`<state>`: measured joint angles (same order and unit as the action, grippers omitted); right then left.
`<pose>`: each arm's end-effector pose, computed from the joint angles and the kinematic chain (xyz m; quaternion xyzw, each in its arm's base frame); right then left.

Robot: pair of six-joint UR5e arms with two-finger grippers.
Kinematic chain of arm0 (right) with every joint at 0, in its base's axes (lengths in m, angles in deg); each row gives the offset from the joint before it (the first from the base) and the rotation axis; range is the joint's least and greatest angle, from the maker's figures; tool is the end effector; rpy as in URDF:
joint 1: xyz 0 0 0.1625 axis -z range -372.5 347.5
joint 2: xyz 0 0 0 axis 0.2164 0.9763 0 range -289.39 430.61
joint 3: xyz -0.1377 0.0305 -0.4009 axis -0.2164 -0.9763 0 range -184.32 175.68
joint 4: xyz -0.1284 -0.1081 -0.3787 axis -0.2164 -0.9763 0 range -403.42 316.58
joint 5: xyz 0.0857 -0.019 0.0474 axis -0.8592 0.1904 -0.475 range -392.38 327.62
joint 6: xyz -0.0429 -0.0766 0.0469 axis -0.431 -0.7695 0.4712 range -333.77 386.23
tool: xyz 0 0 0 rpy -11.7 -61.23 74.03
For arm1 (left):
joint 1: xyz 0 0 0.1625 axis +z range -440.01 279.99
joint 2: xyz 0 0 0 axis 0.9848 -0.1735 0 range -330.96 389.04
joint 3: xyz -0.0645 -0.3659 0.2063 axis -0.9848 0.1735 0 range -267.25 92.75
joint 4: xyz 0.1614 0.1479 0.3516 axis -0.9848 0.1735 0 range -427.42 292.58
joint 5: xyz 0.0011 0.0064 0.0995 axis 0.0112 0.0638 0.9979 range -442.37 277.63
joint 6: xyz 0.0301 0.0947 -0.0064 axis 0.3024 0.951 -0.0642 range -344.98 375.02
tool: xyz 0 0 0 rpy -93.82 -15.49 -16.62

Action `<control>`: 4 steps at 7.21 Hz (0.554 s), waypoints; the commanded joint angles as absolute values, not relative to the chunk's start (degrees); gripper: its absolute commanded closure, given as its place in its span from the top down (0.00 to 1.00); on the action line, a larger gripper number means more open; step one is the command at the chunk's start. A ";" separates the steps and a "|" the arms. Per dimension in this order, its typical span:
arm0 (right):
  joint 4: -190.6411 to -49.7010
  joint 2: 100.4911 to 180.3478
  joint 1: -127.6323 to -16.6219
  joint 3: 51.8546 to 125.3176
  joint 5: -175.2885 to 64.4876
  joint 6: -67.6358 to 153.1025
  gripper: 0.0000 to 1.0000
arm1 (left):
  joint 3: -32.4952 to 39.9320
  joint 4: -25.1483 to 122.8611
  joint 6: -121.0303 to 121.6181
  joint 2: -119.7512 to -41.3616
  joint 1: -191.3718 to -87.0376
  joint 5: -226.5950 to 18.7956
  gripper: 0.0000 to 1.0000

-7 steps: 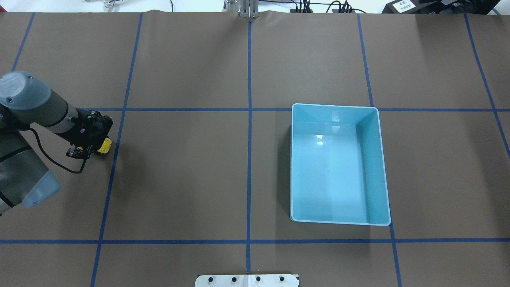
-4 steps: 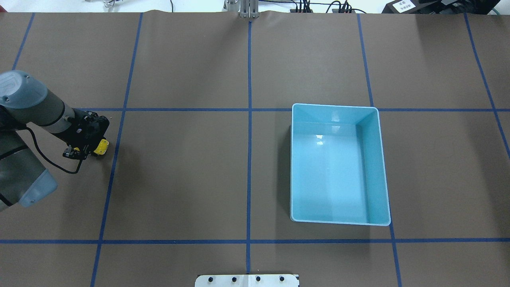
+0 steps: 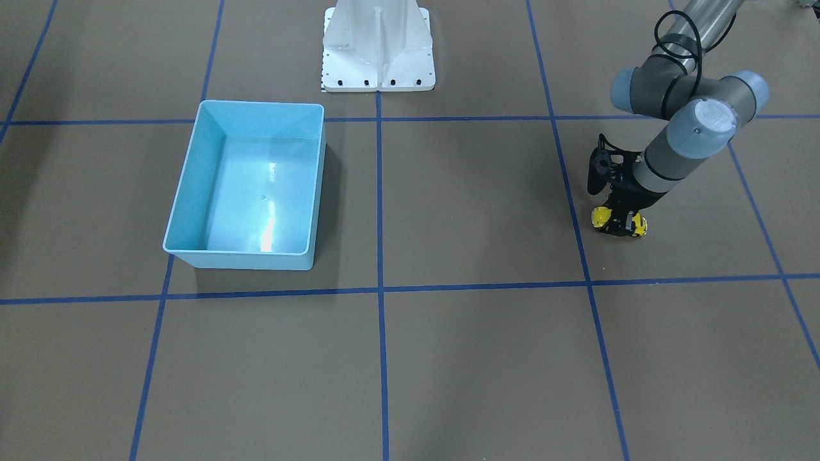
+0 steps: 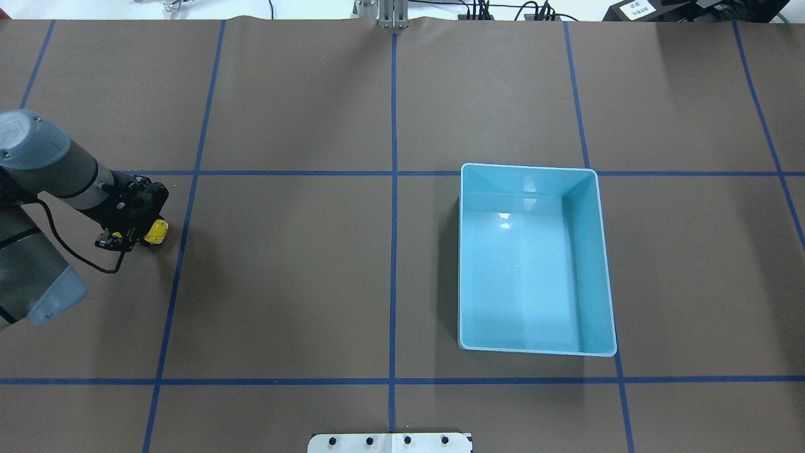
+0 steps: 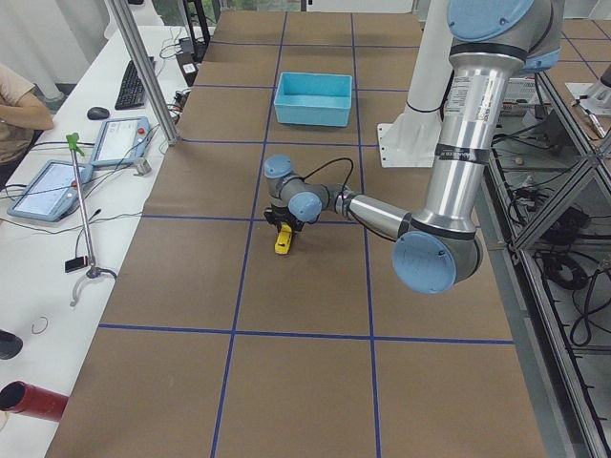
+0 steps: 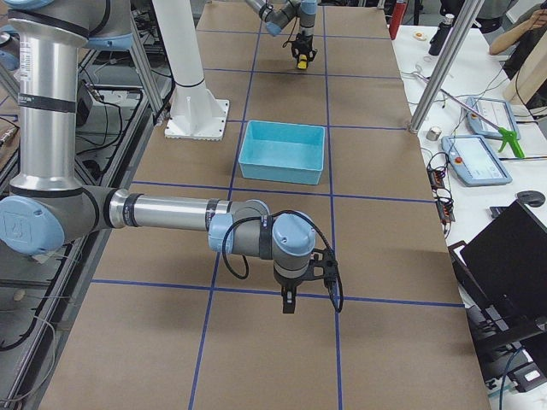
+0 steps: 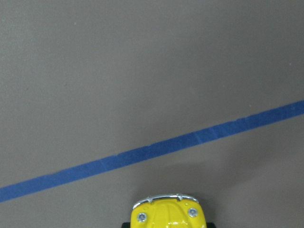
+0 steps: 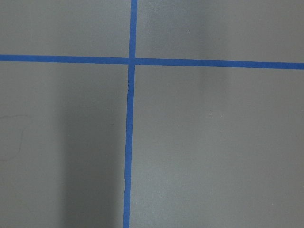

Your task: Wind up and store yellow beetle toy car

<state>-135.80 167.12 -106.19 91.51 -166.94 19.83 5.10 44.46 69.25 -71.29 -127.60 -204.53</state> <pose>0.0917 -0.4349 0.6655 0.0087 -0.3797 -0.0118 0.9250 0.3378 -0.4888 0.5074 0.3111 0.2337 0.7399 0.5487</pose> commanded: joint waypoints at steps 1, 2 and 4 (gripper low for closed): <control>-135.80 167.12 -106.19 91.48 -166.94 19.82 1.00 | 4.59 44.64 70.48 -71.25 -128.26 -204.62 0.00; -135.80 167.12 -106.19 91.48 -166.94 19.82 1.00 | 4.59 44.72 70.57 -71.25 -128.44 -204.97 0.00; -135.80 167.12 -106.19 91.48 -166.94 19.82 1.00 | 4.51 44.73 70.57 -70.46 -128.70 -205.41 0.00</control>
<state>-135.80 167.12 -106.19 91.48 -166.94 19.82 4.59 44.71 70.53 -70.76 -128.53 -205.13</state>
